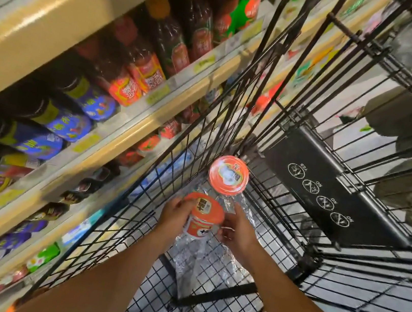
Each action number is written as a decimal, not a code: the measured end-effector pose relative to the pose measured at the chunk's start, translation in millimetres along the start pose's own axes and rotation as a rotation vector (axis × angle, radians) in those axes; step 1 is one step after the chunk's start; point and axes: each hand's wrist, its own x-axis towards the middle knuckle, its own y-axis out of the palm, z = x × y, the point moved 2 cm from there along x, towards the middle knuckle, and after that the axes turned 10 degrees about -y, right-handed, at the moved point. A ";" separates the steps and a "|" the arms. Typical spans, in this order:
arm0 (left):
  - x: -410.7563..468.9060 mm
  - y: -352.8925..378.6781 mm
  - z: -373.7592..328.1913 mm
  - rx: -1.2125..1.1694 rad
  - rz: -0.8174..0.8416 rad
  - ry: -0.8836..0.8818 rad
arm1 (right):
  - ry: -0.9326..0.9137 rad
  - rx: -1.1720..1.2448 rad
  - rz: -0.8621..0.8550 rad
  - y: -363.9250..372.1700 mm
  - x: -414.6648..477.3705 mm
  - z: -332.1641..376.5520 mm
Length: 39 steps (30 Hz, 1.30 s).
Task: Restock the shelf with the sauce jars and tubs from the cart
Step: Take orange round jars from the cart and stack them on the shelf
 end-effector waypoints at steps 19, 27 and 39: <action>-2.6 -25.9 38.5 -0.301 0.158 -0.174 | -0.213 0.081 -0.233 14.5 68.3 30.2; -7.8 -37.3 46.1 -0.316 0.158 -0.185 | -0.231 -0.063 -0.171 -34.0 18.4 -20.8; -8.3 -43.3 57.8 -0.406 0.108 -0.192 | -0.591 -1.241 -0.101 -34.4 12.1 -29.3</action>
